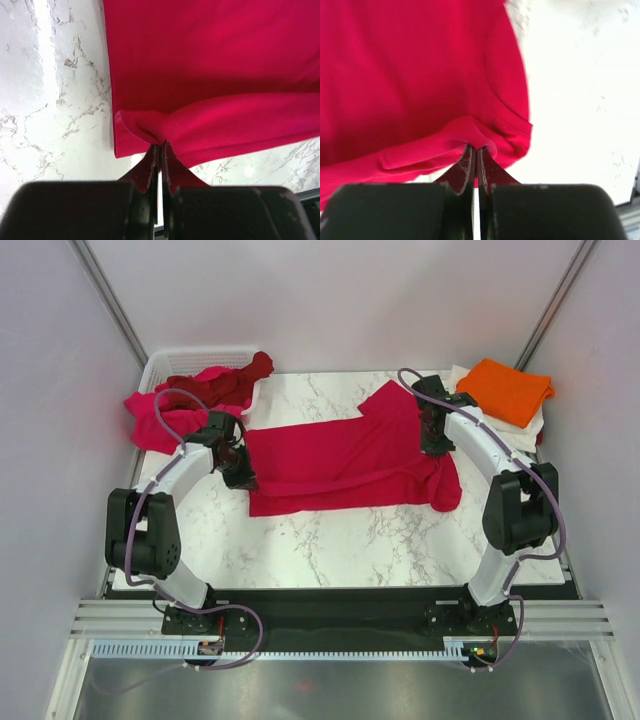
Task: Fold and stack the t-shirts
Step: Fold the tshirt
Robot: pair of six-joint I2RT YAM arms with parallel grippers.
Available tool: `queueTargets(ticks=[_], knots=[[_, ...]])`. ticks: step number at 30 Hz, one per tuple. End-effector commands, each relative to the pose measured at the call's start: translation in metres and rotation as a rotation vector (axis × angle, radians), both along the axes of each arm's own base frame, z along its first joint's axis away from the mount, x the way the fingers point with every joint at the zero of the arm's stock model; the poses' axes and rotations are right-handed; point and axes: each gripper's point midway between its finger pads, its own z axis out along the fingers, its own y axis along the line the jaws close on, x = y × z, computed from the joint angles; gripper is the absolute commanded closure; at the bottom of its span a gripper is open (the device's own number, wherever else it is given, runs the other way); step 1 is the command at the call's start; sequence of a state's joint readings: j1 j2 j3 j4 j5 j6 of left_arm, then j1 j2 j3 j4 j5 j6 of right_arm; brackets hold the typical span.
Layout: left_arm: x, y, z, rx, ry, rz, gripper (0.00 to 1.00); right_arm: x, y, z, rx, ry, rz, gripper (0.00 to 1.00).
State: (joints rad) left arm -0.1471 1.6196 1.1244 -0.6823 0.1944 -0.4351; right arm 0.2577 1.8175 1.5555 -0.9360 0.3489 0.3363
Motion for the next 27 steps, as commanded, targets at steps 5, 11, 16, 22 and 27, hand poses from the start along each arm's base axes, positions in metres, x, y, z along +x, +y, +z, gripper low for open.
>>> queueTargets(ticks=[5, 11, 16, 22, 27], knots=[[-0.016, 0.006, 0.004, 0.014, -0.041, -0.078, 0.98, -0.024, -0.020, 0.021, -0.015, -0.068, -0.036, 1.00], [-0.006, 0.010, -0.009, 0.040, -0.008, -0.070, 0.98, 0.005, -0.010, 0.005, -0.002, -0.034, -0.028, 1.00], [0.020, 0.018, -0.018, 0.081, 0.003, -0.054, 0.98, 0.031, -0.023, -0.018, -0.054, 0.019, -0.065, 0.94], [0.042, 0.012, -0.016, 0.021, 0.008, -0.046, 0.36, 0.056, -0.070, -0.016, -0.229, 0.014, -0.212, 0.02], [0.032, 0.027, 0.014, 0.090, -0.083, 0.005, 0.13, 0.037, -0.079, 0.027, -0.153, -0.125, -0.259, 0.02]])
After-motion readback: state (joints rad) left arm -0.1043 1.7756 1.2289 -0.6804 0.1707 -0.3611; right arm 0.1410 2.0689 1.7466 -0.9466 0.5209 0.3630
